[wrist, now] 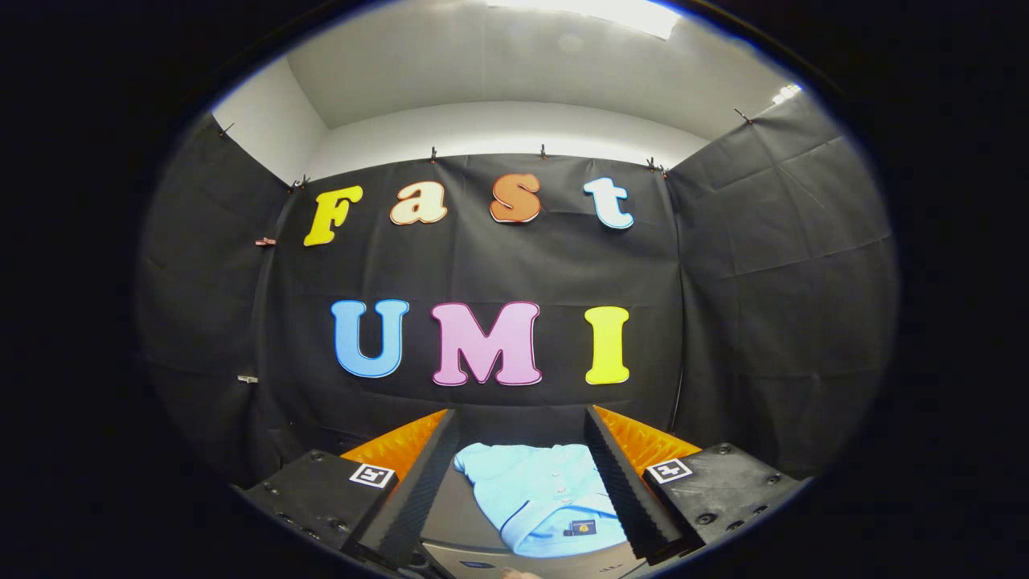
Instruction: Put the clothes into the washing machine and then close the washing machine lid.
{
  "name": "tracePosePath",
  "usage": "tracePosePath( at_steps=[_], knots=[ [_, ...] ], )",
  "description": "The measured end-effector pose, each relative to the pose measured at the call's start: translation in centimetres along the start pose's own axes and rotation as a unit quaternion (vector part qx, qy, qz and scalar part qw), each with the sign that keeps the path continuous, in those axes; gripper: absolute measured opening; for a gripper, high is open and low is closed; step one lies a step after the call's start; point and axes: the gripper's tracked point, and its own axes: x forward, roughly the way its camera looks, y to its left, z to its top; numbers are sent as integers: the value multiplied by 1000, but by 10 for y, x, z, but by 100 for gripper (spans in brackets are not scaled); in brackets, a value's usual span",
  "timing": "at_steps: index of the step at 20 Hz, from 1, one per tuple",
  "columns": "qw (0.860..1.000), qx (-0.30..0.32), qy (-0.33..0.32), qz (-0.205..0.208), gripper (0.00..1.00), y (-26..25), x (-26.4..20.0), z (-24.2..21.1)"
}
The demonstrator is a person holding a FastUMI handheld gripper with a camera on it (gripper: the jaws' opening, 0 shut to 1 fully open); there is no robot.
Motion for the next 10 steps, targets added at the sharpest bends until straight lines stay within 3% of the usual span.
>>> tracePosePath(
  at_steps=[5,10],
  knots=[
    [999,13,36,-9,98,-13,58,-15],
    [994,14,110,-16,98,-25,119,-62]
  ],
)
